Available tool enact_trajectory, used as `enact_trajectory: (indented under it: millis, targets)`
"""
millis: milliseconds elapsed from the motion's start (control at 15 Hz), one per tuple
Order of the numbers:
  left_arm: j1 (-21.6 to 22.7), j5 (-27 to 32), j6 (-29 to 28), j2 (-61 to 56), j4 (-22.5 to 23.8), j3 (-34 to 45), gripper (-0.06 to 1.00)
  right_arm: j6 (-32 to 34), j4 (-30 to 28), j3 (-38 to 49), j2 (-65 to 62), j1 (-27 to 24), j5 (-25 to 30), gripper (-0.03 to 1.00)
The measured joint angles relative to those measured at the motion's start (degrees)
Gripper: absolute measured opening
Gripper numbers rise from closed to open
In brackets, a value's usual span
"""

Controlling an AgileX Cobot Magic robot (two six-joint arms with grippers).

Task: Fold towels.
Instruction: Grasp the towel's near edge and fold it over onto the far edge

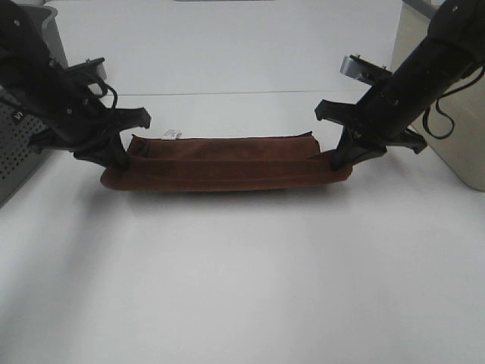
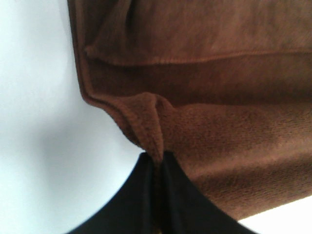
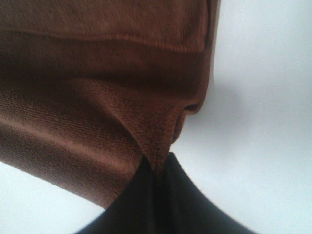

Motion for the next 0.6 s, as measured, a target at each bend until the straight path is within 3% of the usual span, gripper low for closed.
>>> enact_trajectory:
  millis: [333,600]
  targets:
    - [3.55,-0.74,-2.81,7.91,0.11,-12.2,0.02,0.0,-0.17,-13.87,7.73,0.0,-0.63,0.0]
    - [3.55,-3.27,-2.81,15.81,0.17,-20.17,0.06,0.0,0.17,-18.85,15.36,0.0,-3.78,0.03]
